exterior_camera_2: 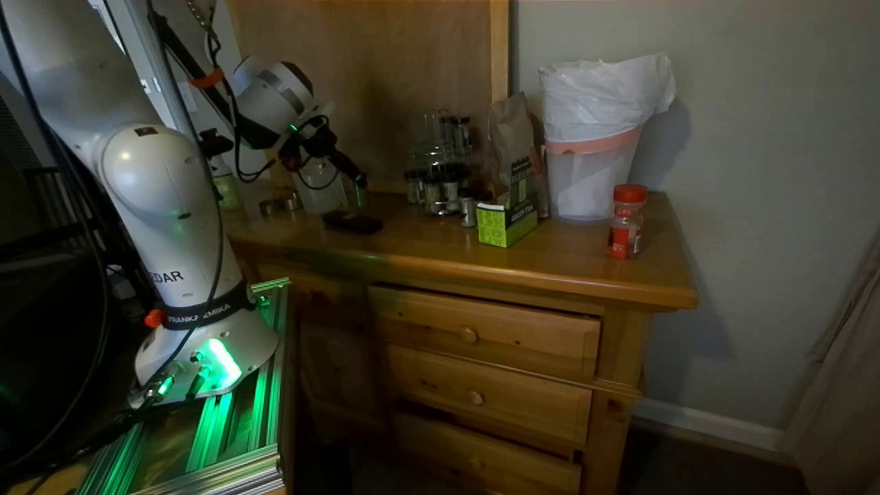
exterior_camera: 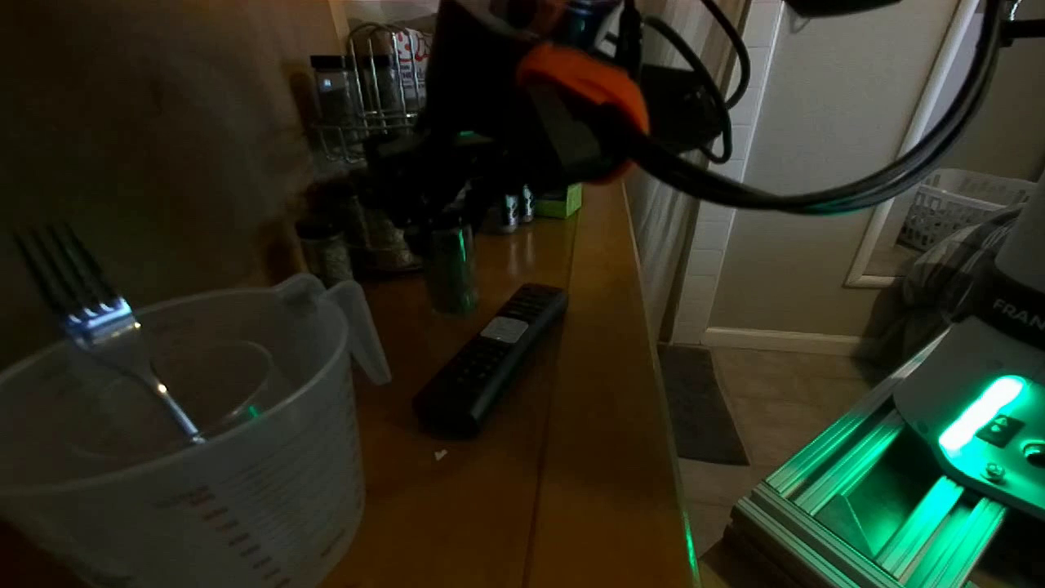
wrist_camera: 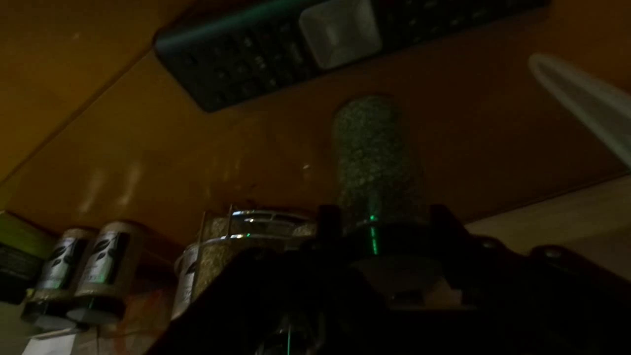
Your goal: Pick up one container with a black lid and put it on the seasoning rack
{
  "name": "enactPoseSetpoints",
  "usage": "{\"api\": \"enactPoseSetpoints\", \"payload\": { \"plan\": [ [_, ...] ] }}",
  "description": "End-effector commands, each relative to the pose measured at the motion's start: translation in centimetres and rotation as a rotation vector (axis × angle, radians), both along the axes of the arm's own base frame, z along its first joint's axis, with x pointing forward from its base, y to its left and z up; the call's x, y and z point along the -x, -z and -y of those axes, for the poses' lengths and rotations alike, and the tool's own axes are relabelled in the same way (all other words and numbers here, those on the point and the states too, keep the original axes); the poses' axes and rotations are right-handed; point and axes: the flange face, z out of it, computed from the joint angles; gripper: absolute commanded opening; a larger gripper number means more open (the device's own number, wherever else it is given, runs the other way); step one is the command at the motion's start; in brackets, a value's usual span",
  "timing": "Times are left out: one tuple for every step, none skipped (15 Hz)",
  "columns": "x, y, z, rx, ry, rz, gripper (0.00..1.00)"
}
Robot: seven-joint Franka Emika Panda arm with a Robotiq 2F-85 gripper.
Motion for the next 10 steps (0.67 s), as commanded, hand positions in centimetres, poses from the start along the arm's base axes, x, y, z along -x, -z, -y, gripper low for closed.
{"api": "enactPoseSetpoints", "payload": {
  "plan": [
    [-1.8,-3.9,1.8,0.032,-0.013,0.018,0.24],
    [-2.2,-5.0,1.2,0.051,-0.027,0.007,0.24],
    [-2.2,-5.8,0.7,0.051,-0.061,-0.018,0.24],
    [-2.1,-6.2,0.0,0.037,-0.102,-0.067,0.24],
    [-2.0,-5.9,-0.8,0.026,-0.144,-0.114,0.24],
    [-2.4,-5.5,0.5,0.029,-0.087,-0.053,0.49],
    [-2.0,-5.9,0.0,0.022,-0.118,-0.078,0.49],
    [-1.8,-5.9,-0.3,0.02,-0.134,-0.091,0.49],
    [-1.7,-5.8,-0.4,0.021,-0.14,-0.097,0.49],
    [-1.6,-5.7,-0.5,0.023,-0.142,-0.099,0.49]
  ]
}}
